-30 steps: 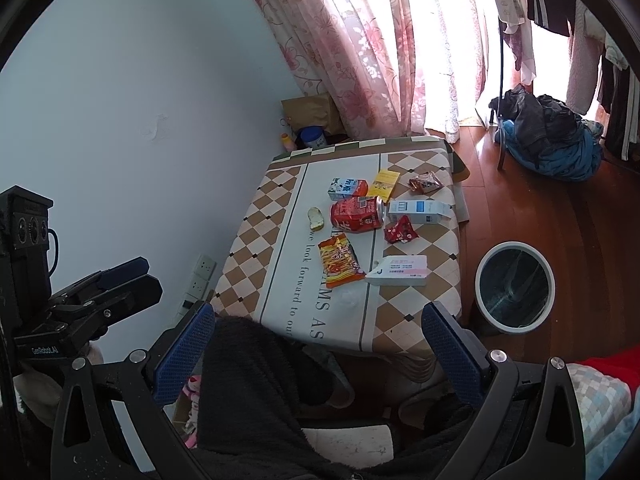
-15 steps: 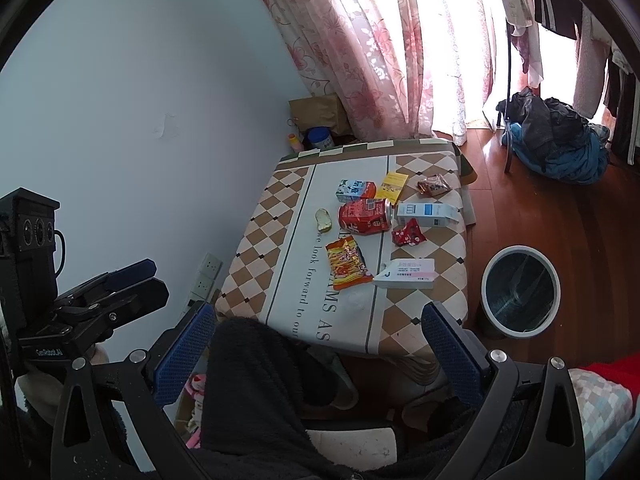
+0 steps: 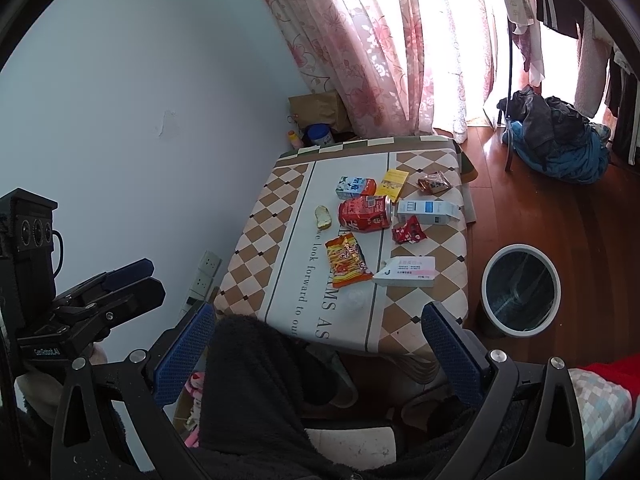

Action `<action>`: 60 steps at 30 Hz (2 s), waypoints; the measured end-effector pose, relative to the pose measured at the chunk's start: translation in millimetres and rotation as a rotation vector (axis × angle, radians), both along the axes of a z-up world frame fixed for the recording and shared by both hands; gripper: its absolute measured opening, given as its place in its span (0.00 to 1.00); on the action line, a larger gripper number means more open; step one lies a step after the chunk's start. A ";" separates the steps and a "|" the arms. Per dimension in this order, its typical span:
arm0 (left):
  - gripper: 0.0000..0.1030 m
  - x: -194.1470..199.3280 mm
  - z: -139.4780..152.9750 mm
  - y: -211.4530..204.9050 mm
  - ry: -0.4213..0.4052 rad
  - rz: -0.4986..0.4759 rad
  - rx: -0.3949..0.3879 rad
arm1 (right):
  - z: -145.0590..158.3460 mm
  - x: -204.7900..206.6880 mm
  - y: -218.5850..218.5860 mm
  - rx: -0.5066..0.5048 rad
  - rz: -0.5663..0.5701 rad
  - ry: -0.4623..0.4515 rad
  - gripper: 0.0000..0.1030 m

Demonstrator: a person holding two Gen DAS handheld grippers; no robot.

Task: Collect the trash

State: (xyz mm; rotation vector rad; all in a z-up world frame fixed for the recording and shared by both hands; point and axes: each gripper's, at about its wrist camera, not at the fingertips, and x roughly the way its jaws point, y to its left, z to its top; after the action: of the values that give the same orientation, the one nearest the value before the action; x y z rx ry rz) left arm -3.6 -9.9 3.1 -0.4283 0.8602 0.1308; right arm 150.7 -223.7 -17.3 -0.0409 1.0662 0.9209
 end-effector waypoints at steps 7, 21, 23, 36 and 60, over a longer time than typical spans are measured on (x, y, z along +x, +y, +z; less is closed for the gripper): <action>1.00 0.0 -1.3 3.0 0.000 0.002 0.000 | -1.2 -0.2 0.2 0.000 0.001 -0.001 1.00; 1.00 9.0 -22.3 10.9 0.035 0.072 0.056 | -5.6 4.1 1.4 -0.004 -0.022 0.000 1.00; 1.00 16.4 -33.8 15.9 0.058 0.126 0.112 | -12.1 11.2 3.6 -0.018 -0.033 0.008 1.00; 1.00 107.9 -229.7 79.3 0.404 0.318 0.197 | -211.7 125.2 126.9 -0.590 0.247 -0.034 1.00; 0.99 151.7 -325.7 123.1 0.536 0.345 -0.126 | -347.5 182.6 92.4 -0.561 -0.063 0.379 0.66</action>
State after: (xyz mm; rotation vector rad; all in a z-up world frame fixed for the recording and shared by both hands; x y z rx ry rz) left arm 148.1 113.2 -322.6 -0.6741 1.3198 0.5293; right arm 333.3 -131.4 -364.8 -0.3054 1.6473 0.5577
